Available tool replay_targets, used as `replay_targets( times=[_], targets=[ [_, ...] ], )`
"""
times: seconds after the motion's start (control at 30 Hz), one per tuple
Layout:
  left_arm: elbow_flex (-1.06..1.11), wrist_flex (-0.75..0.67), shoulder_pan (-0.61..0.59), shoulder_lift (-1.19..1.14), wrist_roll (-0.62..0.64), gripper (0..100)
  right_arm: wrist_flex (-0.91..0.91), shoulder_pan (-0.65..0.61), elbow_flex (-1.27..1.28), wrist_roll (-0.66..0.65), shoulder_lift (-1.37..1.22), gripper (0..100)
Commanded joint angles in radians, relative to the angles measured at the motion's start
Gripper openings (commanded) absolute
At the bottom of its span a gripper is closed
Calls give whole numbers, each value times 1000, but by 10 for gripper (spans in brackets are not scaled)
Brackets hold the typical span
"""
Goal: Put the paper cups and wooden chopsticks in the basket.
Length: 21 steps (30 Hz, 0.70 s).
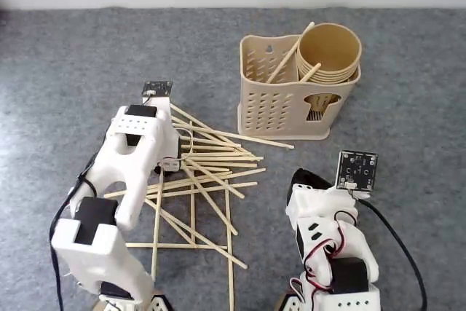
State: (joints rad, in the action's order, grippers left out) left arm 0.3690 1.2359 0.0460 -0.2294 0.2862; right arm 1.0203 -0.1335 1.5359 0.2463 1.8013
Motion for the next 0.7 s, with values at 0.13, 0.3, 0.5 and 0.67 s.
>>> replay_targets(
  times=[0.13,0.3,0.5,0.67],
  targets=[
    [-39,55,-2,9,-26,14,4,-1,-8,11,5,9],
    [-142,175,-3,11,-26,13,4,-1,-6,11,5,9],
    [-352,327,-3,11,-29,13,4,-1,-6,11,5,9],
    [-636,506,5,11,-78,13,4,-1,-5,11,5,9]
  ],
)
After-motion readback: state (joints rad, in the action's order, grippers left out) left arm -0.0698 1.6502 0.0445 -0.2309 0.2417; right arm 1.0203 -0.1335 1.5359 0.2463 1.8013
